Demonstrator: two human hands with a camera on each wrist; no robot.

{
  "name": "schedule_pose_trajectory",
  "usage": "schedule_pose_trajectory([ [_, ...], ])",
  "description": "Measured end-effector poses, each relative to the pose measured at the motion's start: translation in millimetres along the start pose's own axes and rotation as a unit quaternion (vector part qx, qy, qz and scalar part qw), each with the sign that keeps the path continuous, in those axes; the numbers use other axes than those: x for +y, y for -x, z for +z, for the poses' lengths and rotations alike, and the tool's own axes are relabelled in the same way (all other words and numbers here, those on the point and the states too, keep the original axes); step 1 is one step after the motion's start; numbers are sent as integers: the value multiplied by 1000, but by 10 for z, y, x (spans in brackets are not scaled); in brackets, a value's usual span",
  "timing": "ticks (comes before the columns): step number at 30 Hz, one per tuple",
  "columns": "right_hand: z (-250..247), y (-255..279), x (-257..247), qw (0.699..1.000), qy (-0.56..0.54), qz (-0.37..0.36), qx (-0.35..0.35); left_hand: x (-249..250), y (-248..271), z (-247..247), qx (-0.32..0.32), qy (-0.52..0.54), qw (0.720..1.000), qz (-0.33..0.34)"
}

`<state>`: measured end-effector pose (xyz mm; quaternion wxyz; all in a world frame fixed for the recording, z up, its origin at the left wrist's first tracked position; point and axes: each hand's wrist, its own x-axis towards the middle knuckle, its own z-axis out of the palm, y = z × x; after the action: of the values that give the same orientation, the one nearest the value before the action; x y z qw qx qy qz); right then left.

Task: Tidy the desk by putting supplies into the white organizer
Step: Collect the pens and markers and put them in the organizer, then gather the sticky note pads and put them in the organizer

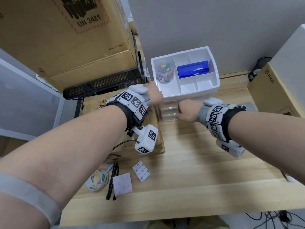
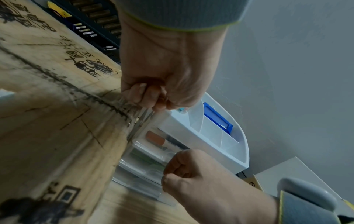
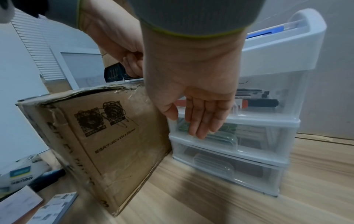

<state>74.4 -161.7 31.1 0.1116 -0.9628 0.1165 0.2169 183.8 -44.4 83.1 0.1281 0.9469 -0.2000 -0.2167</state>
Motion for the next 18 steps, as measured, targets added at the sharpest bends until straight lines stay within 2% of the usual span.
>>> schedule_pose_trajectory([
  [3,44,32,-4,1000,-16,7,-5,8,13,1,1,3,1000,1],
  [9,138,170,-25,998,-19,8,-66,-8,91,83,38,46,998,-7],
  [13,285,295,-73,990,5,0,-138,-71,230,148,98,79,992,-11],
  [16,474,405,-180,982,43,-4,-186,-192,431,137,156,110,980,54],
  [18,607,480,-232,968,98,-16,-231,-257,599,153,144,114,977,111],
])
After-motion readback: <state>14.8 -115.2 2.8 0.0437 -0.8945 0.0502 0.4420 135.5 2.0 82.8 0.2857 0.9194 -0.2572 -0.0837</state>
